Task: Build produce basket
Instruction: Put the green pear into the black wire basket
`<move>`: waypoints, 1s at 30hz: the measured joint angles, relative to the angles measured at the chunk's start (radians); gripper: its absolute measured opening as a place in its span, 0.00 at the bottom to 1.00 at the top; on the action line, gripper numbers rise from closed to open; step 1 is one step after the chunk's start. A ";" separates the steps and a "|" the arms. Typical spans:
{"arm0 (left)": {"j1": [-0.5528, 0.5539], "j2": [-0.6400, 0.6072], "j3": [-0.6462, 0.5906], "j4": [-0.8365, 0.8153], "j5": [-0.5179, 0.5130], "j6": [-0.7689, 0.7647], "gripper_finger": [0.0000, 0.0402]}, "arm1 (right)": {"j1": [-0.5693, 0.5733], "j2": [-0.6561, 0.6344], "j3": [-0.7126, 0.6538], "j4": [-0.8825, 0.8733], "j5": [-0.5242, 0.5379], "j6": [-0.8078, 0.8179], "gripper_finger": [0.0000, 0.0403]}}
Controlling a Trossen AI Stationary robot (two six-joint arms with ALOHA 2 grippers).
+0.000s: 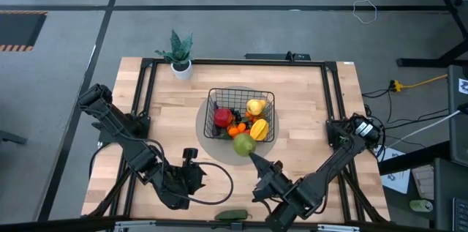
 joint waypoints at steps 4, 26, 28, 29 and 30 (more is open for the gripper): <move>0.001 0.000 0.000 0.000 0.000 0.000 0.34 | -0.011 0.000 0.000 0.000 0.000 0.002 0.00; 0.000 0.000 0.000 0.000 0.001 -0.001 0.34 | -0.328 -0.002 0.000 -0.010 -0.001 0.080 0.00; 0.000 0.000 0.000 0.000 0.001 0.000 0.34 | -0.344 -0.003 0.000 -0.010 -0.001 0.081 0.01; 0.000 0.000 0.000 0.000 0.001 0.000 0.34 | -0.349 -0.003 0.000 -0.010 -0.001 0.081 0.02; 0.000 0.000 0.000 -0.001 0.001 0.000 0.34 | -0.354 -0.003 0.000 -0.010 -0.001 0.082 0.03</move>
